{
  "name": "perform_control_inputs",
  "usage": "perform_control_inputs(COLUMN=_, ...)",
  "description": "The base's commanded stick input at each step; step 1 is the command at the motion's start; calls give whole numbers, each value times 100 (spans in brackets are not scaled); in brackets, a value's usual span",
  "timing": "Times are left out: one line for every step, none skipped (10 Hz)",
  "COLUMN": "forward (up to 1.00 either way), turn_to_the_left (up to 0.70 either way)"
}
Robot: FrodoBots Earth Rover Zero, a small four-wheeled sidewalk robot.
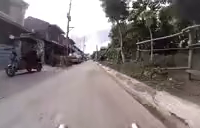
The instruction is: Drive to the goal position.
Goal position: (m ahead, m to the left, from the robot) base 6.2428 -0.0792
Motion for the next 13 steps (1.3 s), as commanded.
perform_control_inputs(forward=100, turn_to_the_left=2)
perform_control_inputs(forward=100, turn_to_the_left=2)
perform_control_inputs(forward=100, turn_to_the_left=2)
perform_control_inputs(forward=100, turn_to_the_left=2)
perform_control_inputs(forward=100, turn_to_the_left=2)
perform_control_inputs(forward=100, turn_to_the_left=2)
perform_control_inputs(forward=100, turn_to_the_left=2)
perform_control_inputs(forward=100, turn_to_the_left=2)
perform_control_inputs(forward=100, turn_to_the_left=2)
perform_control_inputs(forward=100, turn_to_the_left=2)
perform_control_inputs(forward=100, turn_to_the_left=2)
perform_control_inputs(forward=100, turn_to_the_left=2)
perform_control_inputs(forward=100, turn_to_the_left=2)
